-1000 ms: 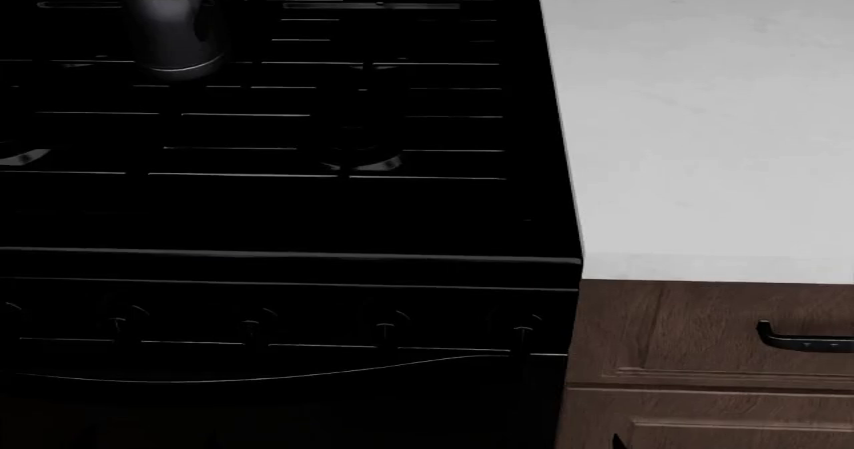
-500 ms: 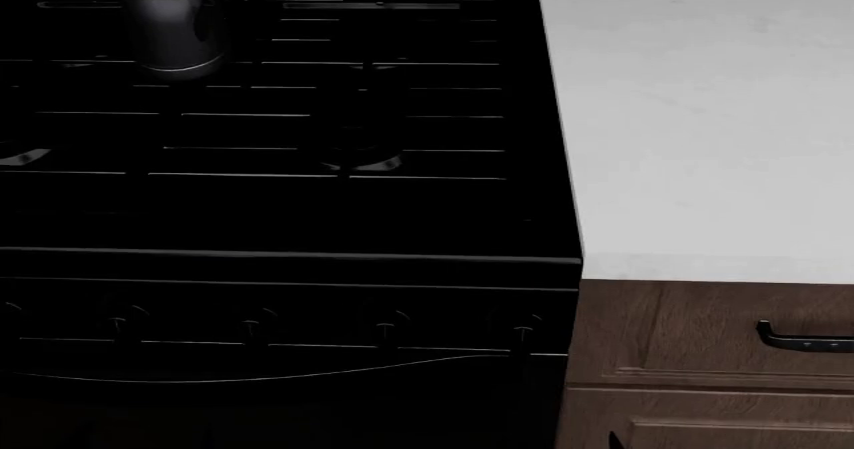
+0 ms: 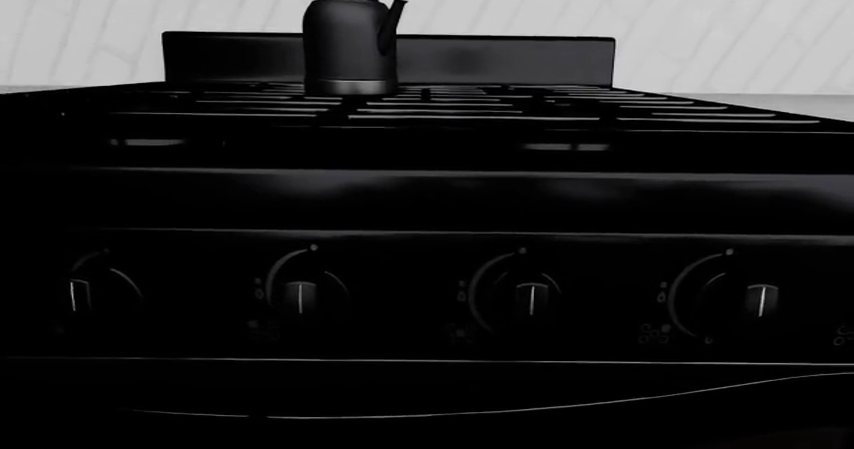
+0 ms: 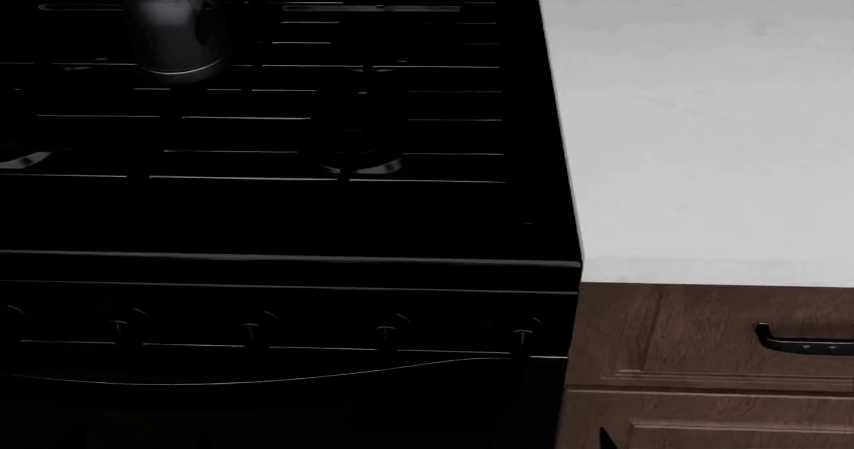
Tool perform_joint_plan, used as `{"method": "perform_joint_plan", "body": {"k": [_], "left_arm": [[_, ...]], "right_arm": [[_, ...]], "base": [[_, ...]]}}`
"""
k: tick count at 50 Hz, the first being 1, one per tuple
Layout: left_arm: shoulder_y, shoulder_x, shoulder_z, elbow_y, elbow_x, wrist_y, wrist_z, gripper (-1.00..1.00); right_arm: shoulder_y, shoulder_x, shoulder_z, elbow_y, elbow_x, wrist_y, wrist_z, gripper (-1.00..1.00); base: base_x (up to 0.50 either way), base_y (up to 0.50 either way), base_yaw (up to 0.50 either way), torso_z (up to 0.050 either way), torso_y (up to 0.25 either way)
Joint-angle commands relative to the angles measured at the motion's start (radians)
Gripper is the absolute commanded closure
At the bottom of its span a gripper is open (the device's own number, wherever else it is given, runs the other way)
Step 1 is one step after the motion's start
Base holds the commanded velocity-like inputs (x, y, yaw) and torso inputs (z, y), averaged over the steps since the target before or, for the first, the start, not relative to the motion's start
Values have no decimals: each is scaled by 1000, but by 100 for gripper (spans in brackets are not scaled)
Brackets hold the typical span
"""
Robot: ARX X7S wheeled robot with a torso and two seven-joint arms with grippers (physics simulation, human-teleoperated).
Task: Turn on the center burner of the stove.
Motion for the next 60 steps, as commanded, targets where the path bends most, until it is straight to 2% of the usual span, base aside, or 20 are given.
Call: {"method": "perform_joint_plan", "body": {"k": [1,60], "left_arm": [[0,-6,5,-1,-7,8,-10,-100],[-6,-33,36,-4,-41,15,-38,-100]], "right_arm": [[-3,17,-23,-7,2,-7,10,-100],[6,57,-73,3,29,-24,59,-100]], "base": [[0,0,0,0,0],[12,258,0,0,0]]}}
